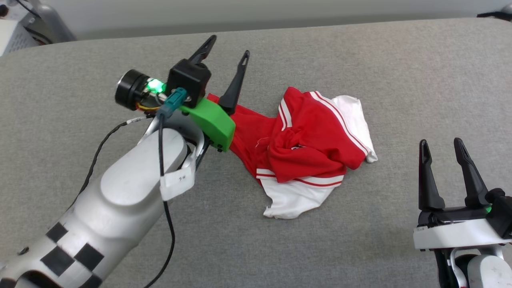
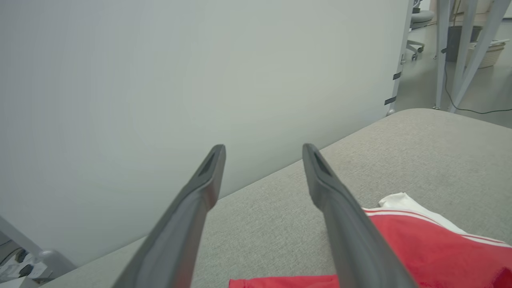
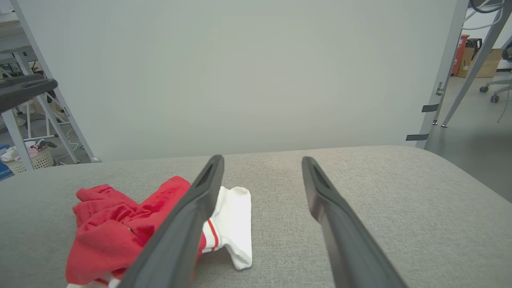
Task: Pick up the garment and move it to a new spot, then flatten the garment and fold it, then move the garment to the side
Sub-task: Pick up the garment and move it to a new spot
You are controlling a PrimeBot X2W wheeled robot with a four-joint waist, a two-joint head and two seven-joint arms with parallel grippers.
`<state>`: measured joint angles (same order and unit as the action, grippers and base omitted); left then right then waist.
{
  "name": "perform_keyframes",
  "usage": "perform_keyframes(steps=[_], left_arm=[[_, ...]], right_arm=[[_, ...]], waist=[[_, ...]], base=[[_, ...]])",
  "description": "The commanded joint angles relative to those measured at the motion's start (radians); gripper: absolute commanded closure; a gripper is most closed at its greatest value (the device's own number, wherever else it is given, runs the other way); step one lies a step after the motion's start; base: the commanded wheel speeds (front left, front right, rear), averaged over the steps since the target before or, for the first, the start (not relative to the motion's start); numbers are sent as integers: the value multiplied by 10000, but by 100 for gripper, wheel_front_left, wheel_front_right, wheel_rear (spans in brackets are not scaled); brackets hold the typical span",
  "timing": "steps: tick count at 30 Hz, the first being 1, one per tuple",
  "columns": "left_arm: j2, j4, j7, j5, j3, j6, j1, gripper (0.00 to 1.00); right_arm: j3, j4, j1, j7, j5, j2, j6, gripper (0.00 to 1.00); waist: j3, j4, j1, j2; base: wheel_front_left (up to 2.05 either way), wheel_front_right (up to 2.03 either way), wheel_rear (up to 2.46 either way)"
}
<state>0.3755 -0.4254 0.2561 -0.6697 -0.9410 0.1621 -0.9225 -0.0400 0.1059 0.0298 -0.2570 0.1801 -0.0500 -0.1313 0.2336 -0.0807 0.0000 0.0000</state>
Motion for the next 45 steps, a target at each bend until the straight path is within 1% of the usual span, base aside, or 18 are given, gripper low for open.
perform_keyframes(steps=[1,4,8,12,16,19,24,29,39,45], left_arm=[[149,379,52,246,360,274,558,0],[414,1310,54,744,1359,802,1661,0],[517,2142,55,1402,2597,1325,3139,0],[421,2680,55,1942,3755,1563,4539,0],[151,3156,56,2554,4773,1585,5767,0],[-145,3431,56,2937,5386,1440,6554,0],[-760,3779,56,3504,6228,886,7684,0],[-1318,3775,56,4091,6893,424,8487,0],[-2148,3601,56,4909,7819,-499,9355,0],[-2475,3485,57,5275,8200,-896,9568,0]], right_arm=[[-31,-34,-123,-47,-88,-3,6,0],[-71,-50,-204,-47,-139,-3,6,0],[-100,-101,-315,-47,-194,-3,6,0],[-69,-163,-430,-47,-245,-3,6,0],[-54,-221,-536,-47,-272,-3,6,0],[-16,-251,-636,-47,-289,-3,6,0],[17,-316,-831,-47,-302,-3,6,0],[113,-479,-1039,-47,-302,-3,6,0],[141,-760,-1368,-48,-322,-3,6,0],[142,-917,-1564,-48,-338,-3,6,0]], waist=[[-415,485,0,0],[-583,713,0,0],[-819,955,0,0],[-1016,1127,0,0],[-1200,1222,0,0],[-1342,1256,0,0],[-1611,1290,0,0],[-1812,1299,0,0],[-2047,1331,0,0],[-2143,1397,0,0]], base=[[0,0,0],[0,0,0],[0,0,0],[0,0,0],[0,0,0],[0,0,0],[0,0,0],[0,0,0],[0,0,0],[0,0,0]])
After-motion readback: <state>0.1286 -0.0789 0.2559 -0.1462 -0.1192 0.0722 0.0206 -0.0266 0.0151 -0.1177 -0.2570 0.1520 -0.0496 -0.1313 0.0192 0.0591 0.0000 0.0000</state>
